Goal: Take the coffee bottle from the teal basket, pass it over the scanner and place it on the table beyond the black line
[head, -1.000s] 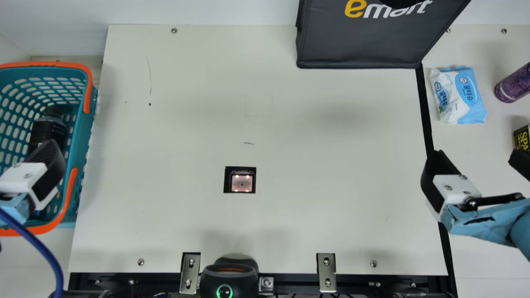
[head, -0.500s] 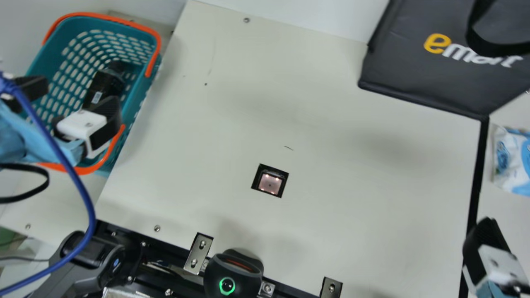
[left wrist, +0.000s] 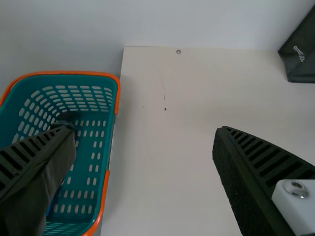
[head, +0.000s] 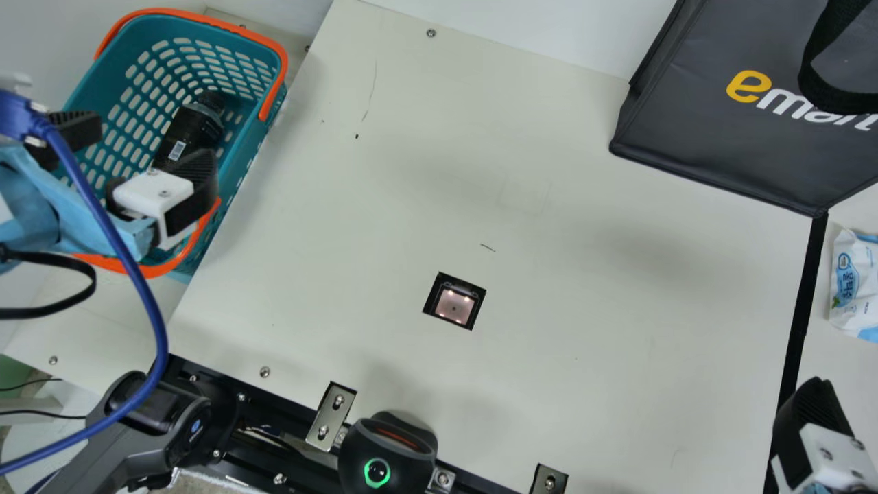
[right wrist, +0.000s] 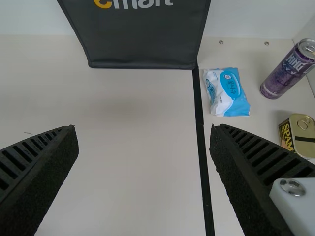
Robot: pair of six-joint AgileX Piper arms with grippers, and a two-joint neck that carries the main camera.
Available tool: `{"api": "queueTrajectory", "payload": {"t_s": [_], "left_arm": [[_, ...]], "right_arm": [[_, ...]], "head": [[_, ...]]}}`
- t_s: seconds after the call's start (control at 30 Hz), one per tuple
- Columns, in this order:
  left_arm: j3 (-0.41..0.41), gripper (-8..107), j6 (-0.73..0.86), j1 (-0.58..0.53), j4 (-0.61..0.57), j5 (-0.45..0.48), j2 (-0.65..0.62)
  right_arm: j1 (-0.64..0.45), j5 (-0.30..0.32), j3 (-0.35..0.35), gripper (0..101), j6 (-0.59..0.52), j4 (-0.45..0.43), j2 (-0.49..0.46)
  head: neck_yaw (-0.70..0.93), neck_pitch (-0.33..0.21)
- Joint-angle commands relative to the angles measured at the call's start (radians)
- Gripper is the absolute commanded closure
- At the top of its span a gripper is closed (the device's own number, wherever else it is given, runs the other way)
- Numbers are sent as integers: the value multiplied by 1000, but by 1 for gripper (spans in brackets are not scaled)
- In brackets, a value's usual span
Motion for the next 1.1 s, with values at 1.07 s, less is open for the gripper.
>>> {"api": "queueTrajectory", "payload": {"t_s": [1.07], "left_arm": [[24,9,235,646,-163,-126,267]], "right_arm": [[0,1,0,6,0,0,0]], "head": [[2,-29]]}}
